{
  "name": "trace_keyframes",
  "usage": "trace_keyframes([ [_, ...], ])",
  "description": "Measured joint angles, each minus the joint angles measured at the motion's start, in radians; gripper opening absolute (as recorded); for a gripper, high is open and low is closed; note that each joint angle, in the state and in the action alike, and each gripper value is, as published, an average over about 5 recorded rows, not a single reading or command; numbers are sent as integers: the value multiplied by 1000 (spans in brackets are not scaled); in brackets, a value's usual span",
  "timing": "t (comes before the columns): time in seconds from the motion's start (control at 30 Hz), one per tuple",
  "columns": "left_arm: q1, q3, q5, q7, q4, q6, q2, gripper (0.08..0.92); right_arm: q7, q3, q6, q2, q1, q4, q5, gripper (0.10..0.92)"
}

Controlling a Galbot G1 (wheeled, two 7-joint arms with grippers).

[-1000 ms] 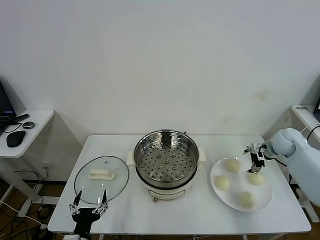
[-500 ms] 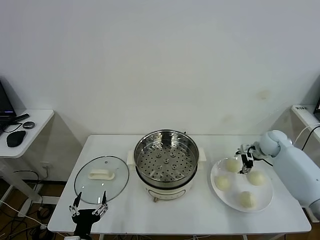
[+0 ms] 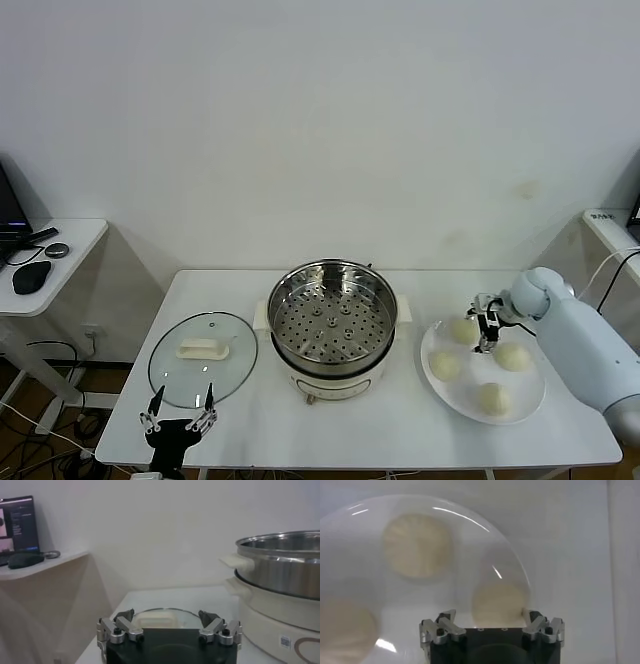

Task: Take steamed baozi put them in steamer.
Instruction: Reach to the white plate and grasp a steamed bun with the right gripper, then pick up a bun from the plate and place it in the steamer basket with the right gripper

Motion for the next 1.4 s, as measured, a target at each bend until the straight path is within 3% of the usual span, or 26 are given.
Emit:
trace_keyframes([
  [0.67, -1, 6, 2, -5, 15, -7, -1, 823, 13, 8, 3, 12, 22, -24, -1, 507],
  [1.0, -8, 15, 4, -5, 14, -7, -2, 823, -9, -36, -15, -5, 97, 10, 78, 499],
  [1.4, -20, 23, 5, -6, -3, -3, -1, 823, -119, -269, 44, 118, 449, -34, 357, 501],
])
